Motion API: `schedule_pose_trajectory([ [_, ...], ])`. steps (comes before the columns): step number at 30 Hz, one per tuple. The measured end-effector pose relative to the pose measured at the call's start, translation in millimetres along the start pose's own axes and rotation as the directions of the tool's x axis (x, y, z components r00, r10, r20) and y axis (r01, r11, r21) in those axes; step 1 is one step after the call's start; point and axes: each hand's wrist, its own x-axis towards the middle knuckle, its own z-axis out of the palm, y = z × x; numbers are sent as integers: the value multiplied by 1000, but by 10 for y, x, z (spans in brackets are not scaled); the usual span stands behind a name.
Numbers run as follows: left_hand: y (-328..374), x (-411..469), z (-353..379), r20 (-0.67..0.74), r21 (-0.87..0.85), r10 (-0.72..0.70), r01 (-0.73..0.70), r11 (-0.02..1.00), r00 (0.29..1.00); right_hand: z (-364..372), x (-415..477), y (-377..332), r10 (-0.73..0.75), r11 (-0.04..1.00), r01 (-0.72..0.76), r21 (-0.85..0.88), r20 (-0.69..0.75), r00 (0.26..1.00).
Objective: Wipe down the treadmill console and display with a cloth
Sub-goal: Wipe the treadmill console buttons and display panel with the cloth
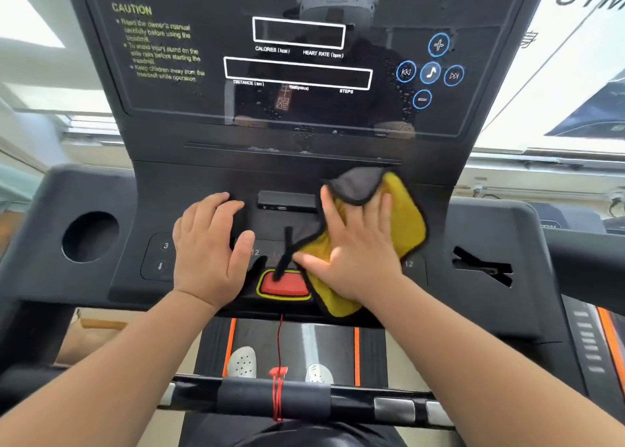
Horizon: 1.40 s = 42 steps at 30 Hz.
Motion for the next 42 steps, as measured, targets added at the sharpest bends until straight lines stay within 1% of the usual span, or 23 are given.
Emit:
schedule_pose_trajectory([
  [3,-28,-1,-22,-56,-69,-1,-2,998,998,47,-15,-215,-239,968,241,77,-27,971],
  [4,-38,-6,-32,-70,-86,-7,1,996,998,35,-41,-194,-276,955,278,107,-35,960],
  [6,-60,-9,-61,-88,-128,-27,15,992,996,22,-119,-49,-284,948,287,139,-45,958],
  [7,-72,-4,-85,-94,-149,-36,22,989,995,29,-176,53,-247,958,253,138,-58,967],
  [9,-114,13,-148,-103,-168,-48,30,985,993,59,-297,261,-76,991,85,99,-91,993],
  [11,-198,26,-232,-105,-149,-48,32,988,993,38,-348,360,124,992,-122,31,-52,991],
  [12,-258,29,-274,-98,-130,-46,33,991,994,18,-332,339,193,981,-193,0,-16,981],
  [13,-328,31,-313,-86,-110,-47,37,993,995,-2,-289,263,233,973,-232,-17,18,972],
  [15,-492,38,-381,-58,-70,-56,52,996,997,-10,-168,-23,245,970,-244,-7,39,969],
  [20,-876,69,-519,0,20,-43,43,999,999,109,62,-852,172,985,-172,21,7,985],
  [22,-1004,66,-552,22,34,-26,25,999,999,106,72,-1155,113,993,-114,7,39,993],
  [25,-1139,66,-574,35,24,-27,26,999,999,169,5,-1573,-24,999,22,25,91,996],
  [27,-1181,74,-586,49,-22,-38,39,999,998,176,-34,-1606,-67,998,64,28,108,992],
  [28,-1195,79,-592,59,-47,-34,36,998,998,171,-60,-1543,-59,998,57,20,108,992],
  [29,-1210,80,-600,70,-70,-23,28,997,997,165,-93,-1459,-19,1000,19,3,107,994],
  [31,-1259,82,-623,94,-109,2,8,994,996,161,-166,-1332,155,987,-152,-52,70,985],
  [33,-1328,84,-663,115,-139,22,-6,990,993,182,-187,-1352,321,945,-319,-75,23,947],
  [35,-1396,83,-716,132,-180,38,-14,984,991,233,-107,-1485,362,931,-362,-52,-2,932],
  [37,-1453,94,-777,138,-213,54,-24,977,989,251,56,-1677,316,948,-317,-22,-31,948],
  [38,-1482,103,-804,136,-224,62,-30,974,989,255,147,-1787,266,964,-267,-12,-35,963],
  [40,-1544,132,-863,124,-231,77,-47,972,989,258,320,-2009,117,993,-117,12,-29,993],
  [42,-1605,174,-924,99,-229,83,-59,972,992,247,453,-2157,-37,998,39,48,-39,999],
])
